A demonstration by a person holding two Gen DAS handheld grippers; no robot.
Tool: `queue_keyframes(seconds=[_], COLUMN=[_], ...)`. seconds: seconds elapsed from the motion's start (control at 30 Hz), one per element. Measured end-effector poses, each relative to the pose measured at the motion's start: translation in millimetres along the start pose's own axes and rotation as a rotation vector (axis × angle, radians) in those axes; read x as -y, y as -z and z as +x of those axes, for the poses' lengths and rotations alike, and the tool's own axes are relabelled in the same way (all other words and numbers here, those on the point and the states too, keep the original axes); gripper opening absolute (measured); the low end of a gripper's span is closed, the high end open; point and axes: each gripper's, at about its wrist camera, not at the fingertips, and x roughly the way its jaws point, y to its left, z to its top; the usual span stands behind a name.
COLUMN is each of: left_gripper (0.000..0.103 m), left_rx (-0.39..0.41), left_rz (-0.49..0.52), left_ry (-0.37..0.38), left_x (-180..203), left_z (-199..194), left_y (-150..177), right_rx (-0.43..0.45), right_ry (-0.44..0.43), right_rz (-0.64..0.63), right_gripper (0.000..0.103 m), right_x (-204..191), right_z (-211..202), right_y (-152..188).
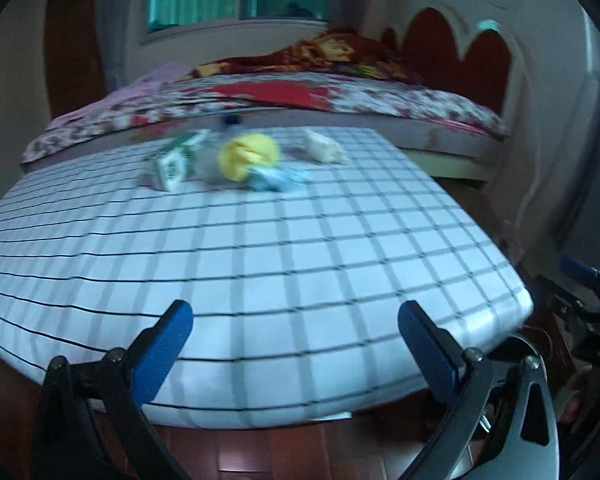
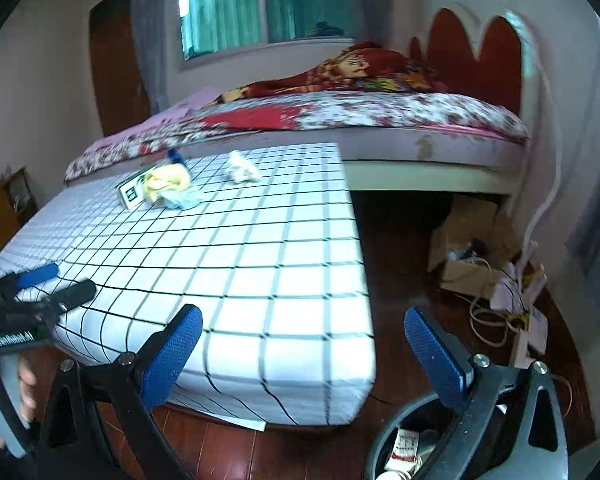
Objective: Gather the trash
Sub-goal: 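Move both tools back toward the mattress, then grasp the green milk carton with the left tool while the right tool grasps the yellow cloth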
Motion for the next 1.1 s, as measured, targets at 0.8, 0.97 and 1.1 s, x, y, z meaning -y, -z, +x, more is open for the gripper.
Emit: queue_keyframes(seconds=[0.8,0.97,1.1], left_gripper=[0.101,0.095,0.088], left_rx=[-0.032,-0.078,-0.094], left_rz=[-0.133,-0.104,-0.084], left_ry=[-0.152,-0.112,-0.09], left_x=[-160.5,-170.6,-168.1], left_z=[119.9,168.3,190.0], left_y=[-91.0,-112.4,-125.3], right_rx=[-0.099,-0.158,-0.171], right_ry=[-0.287,-0.325,-0.346], right_rz=[-0.286,-0.311,-0.328], right_gripper=[0.082,0.071,0.064], right_x=[-176.1,-180.1,-176.5], right_z=[207.1,244.2,252.3], right_y=[-150.9,-153.2,-152.8])
